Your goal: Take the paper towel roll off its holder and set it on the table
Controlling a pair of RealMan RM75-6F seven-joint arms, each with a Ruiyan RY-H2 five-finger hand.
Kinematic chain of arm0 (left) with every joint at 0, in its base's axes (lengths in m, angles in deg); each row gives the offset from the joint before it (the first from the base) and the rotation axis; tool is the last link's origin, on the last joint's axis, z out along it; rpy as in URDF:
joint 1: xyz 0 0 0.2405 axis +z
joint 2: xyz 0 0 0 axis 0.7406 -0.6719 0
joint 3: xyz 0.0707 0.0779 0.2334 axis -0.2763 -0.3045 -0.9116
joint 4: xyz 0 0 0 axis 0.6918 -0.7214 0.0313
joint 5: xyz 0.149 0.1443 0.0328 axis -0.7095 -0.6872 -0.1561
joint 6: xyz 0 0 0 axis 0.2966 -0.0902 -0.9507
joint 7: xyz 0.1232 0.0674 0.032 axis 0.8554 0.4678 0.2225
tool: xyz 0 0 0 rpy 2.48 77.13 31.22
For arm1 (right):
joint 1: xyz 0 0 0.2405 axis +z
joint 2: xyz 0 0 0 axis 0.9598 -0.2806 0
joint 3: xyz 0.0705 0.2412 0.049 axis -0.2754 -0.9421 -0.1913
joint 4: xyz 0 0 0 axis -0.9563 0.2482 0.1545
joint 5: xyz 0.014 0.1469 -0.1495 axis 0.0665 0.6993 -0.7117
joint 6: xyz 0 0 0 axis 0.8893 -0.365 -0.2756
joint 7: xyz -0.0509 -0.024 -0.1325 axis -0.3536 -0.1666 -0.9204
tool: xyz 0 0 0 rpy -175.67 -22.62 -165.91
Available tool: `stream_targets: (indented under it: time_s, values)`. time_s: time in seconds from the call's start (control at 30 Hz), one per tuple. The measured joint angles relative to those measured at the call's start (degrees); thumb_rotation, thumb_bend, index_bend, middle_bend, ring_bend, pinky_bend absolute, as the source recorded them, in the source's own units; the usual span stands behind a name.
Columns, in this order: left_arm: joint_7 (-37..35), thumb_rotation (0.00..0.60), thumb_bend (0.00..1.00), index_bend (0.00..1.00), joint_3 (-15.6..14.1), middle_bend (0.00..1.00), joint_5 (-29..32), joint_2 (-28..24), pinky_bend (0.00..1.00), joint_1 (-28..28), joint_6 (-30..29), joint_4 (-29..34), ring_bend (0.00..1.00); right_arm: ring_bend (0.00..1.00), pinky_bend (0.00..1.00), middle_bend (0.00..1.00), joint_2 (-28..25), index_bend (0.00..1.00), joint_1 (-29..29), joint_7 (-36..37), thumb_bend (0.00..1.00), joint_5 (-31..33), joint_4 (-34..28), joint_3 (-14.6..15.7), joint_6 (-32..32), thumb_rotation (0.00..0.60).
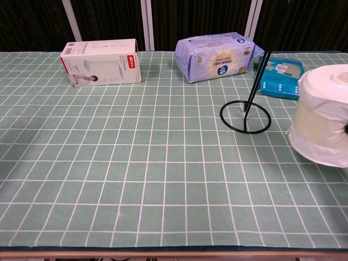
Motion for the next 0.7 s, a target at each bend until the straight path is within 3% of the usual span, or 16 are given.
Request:
stream_targets:
  time_s: [0.3,0.5,0.57,0.7]
  values:
    - [0.0,0.600,0.24,0.06,0.2,0.00,0.3,0.1,0.00,-0.1,0.2,-0.2,0.00,0.29,0.08,0.23,12.9,0.26,3.2,-2.9,0.00,-2.5,8.9,1.7,-1.7,0.600]
    - [0.4,0.600,0.24,0.06,0.1,0.00,0.3,0.2,0.00,-0.2,0.3,-0.1,0.00,0.25,0.04,0.21,18.5,0.26,4.4,-3.7,0.00,-4.3,14.0,2.6,-3.3,0.600]
    - [0.5,0.600,0.24,0.06,0.1,0.00,0.4,0.2,0.00,-0.2,0.3,0.0,0.00,0.21,0.02,0.17,20.0,0.23,4.6,-3.8,0.00,-5.0,15.5,3.0,-3.8,0.600]
    - [0.5,0.600,0.24,0.06,0.1,0.00,0.5,0.2,0.00,-0.2,0.4,0.0,0.00,0.03,0.00,0.02,20.7,0.03,5.1,-3.0,0.00,-5.5,16.1,3.6,-3.3,0.600]
